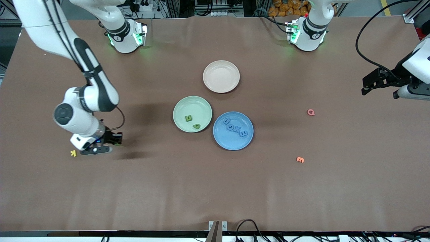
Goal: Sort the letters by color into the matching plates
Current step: 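Carry the green B to the green plate and release it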
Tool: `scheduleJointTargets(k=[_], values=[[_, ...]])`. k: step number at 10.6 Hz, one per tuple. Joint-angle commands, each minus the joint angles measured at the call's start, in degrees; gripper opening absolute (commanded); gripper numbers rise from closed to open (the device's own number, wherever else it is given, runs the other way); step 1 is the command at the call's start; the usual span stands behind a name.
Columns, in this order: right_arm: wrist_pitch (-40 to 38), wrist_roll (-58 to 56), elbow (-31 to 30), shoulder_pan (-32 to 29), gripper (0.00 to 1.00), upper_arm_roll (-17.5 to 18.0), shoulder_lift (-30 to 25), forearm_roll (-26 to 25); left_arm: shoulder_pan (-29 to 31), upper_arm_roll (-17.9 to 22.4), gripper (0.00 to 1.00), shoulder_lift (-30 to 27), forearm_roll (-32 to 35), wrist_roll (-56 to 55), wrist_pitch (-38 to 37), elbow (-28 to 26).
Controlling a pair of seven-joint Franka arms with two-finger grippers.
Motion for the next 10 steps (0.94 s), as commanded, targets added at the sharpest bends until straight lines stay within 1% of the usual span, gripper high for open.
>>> scheduleJointTargets(k=[1,4,5,7,10], values=[[-1.6,6.2,0.9,8.1,0.02,-0.3,-0.9,0.6,0.1,0.0,1.0,0.5,0.2,0.2,-0.8,1.3],[-1.8,9.8,1.4,16.0,0.02,-0.2,-0.5,0.7,0.1,0.1,1.0,0.6,0.2,0.2,-0.8,1.3],[-1.8,11.9,1.6,18.5,0.03,0.5,-0.5,0.7,0.1,0.0,1.0,0.8,0.1,0.2,-0.8,1.3],[-2.1,17.0,2.1,21.1,0.03,3.4,-0.2,0.6,0.1,0.0,1.0,0.8,0.1,0.2,-0.8,1.3],[-2.0,19.6,3.8,25.4,0.03,3.9,2.4,0.6,0.1,0.0,1.0,0.8,0.1,0.2,-0.8,1.3]])
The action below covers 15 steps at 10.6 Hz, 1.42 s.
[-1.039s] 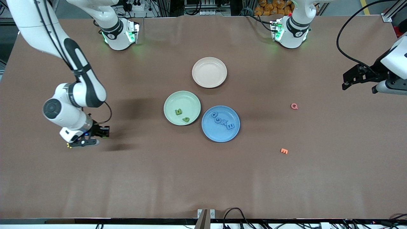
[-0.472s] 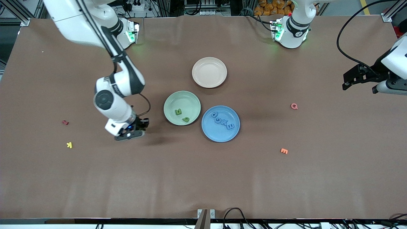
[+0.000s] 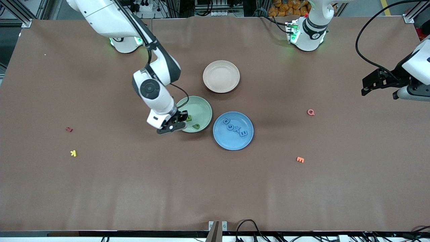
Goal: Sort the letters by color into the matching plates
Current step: 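Carry the green B to the green plate and release it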
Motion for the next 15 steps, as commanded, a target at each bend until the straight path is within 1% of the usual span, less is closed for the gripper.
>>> scheduleJointTargets(k=[1,2,3,4,9,11,12,14,15], values=[[-0.6,1.5,2.0,2.6,0.03,0.1,2.9,0.5,0.0,0.0,1.0,0.5,0.1,0.2,-0.8,1.3],[-0.6,1.6,2.7,3.5,0.03,0.1,3.4,0.5,0.0,0.0,1.0,0.5,0.1,0.2,-0.8,1.3],[-0.7,2.8,3.2,3.8,0.1,0.1,3.5,0.5,0.0,0.0,1.0,0.5,0.1,0.2,-0.8,1.3],[-0.8,4.7,3.6,4.1,0.99,0.1,3.4,0.1,0.0,0.0,1.0,0.5,0.1,0.2,-0.8,1.3],[-4.1,4.7,5.3,3.2,1.0,-0.1,2.6,0.1,0.0,0.1,1.0,0.6,0.2,0.2,-0.8,1.3],[-4.4,4.0,5.9,0.9,1.0,-0.5,2.5,-0.2,0.0,0.1,1.0,0.6,0.1,0.2,-0.8,1.3],[-4.4,3.6,6.4,-0.2,1.0,-1.2,2.3,-0.3,0.0,0.1,1.0,0.6,0.1,0.2,-0.8,1.3],[-5.1,-1.2,6.8,-3.2,1.0,-2.1,1.6,-0.3,0.1,0.1,1.0,0.6,0.1,0.2,-0.7,1.3],[-6.8,-4.3,6.9,-4.0,1.0,-3.8,0.7,-0.3,0.0,0.1,1.0,0.6,0.1,0.2,-0.8,1.3]])
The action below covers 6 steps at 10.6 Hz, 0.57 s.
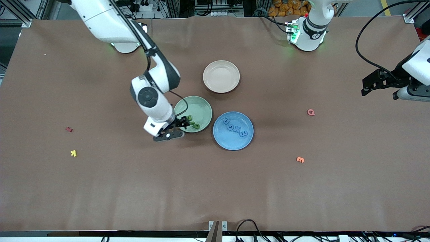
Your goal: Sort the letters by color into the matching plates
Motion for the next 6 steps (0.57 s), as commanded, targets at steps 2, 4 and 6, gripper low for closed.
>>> scheduleJointTargets(k=[2,4,6], values=[[-6.5,-11.3,0.6,-5.4,1.0,-4.2,-3.6,-0.1,-0.1,0.0,1.0,0.5,0.1,0.1,-0.7,1.3],[-7.4,-15.6,1.6,-10.6,1.0,-4.7,-3.8,-0.1,-0.1,0.1,1.0,0.5,0.2,0.1,-0.7,1.3],[-7.4,-20.7,1.6,-17.4,1.0,-4.6,-3.6,-0.1,-0.1,0.0,1.0,0.5,0.1,0.1,-0.7,1.3]])
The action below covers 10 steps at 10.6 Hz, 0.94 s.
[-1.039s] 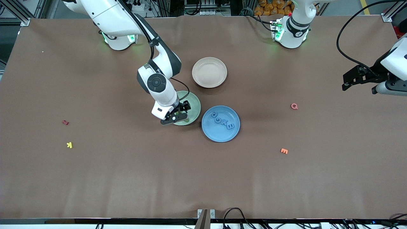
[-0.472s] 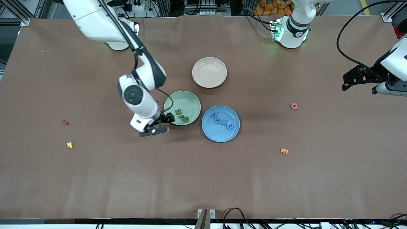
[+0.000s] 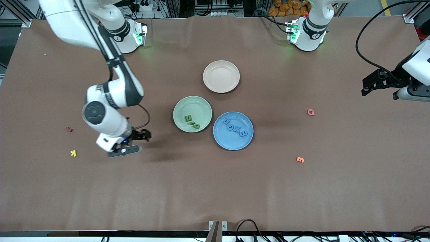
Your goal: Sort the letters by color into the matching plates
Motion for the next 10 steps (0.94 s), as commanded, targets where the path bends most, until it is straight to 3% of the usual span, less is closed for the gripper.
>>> scheduleJointTargets(k=[1,4,10], values=[[-1.0,-7.4,0.0,-9.3,1.0,0.7,-0.5,0.0,-0.1,0.1,1.0,0.5,0.2,0.1,-0.7,1.3],[-0.9,-9.5,0.1,-14.1,1.0,-0.1,-0.3,-0.1,-0.1,0.0,1.0,0.5,0.2,0.1,-0.7,1.3],[-1.1,-10.7,1.8,-15.4,1.0,-3.5,-1.4,0.3,-0.1,0.0,1.0,0.4,0.1,0.1,-0.7,1.3]])
